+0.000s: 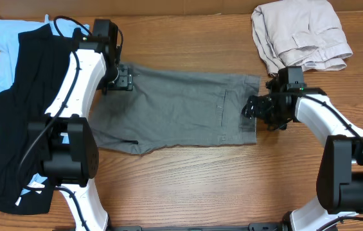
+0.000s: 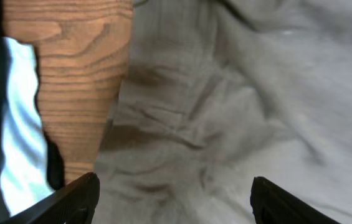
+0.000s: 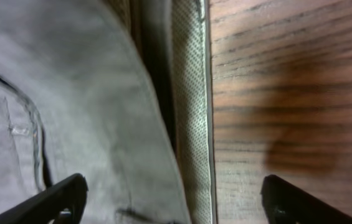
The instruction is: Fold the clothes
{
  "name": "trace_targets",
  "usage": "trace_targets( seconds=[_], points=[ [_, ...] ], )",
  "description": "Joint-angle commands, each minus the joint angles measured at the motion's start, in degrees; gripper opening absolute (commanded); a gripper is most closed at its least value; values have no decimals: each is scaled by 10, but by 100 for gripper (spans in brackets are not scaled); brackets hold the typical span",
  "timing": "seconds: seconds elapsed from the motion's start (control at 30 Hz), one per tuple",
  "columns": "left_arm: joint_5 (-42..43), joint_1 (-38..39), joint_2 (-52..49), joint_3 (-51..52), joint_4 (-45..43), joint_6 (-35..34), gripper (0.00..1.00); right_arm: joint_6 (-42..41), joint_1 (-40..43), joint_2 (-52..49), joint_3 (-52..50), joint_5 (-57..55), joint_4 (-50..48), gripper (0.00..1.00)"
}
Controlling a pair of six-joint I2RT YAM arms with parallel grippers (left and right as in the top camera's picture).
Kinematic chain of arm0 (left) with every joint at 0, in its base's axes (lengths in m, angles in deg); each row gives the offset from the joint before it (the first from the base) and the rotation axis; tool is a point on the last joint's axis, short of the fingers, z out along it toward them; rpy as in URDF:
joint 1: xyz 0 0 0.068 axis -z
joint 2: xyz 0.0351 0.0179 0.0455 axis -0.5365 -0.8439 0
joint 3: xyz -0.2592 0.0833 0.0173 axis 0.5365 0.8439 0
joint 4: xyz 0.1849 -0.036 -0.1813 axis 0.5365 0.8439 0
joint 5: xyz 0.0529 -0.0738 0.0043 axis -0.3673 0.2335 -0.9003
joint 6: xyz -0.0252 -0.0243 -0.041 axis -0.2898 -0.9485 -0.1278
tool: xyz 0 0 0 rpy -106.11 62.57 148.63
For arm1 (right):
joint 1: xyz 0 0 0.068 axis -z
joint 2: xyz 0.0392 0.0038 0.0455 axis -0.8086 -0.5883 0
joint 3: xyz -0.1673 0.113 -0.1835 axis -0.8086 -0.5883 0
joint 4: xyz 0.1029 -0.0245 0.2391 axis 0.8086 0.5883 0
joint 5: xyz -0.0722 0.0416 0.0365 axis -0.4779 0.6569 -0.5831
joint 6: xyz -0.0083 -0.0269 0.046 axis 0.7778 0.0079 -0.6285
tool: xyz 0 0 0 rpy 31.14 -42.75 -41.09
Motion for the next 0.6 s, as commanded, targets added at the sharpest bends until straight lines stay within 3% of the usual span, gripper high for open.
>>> trace_targets(
  seconds=[0.0,0.2,0.57],
  points=[
    [-29,-3,2,67,-42,6,80,1,1,-3,-29,-5,-29,88],
    [-31,-10,1,131,-85,-9,80,-15,1,-3,-57,-4,-79,88],
    [-29,-33,1,192,-140,-46,80,-58,0,-14,-66,6,-110,69]
  ],
)
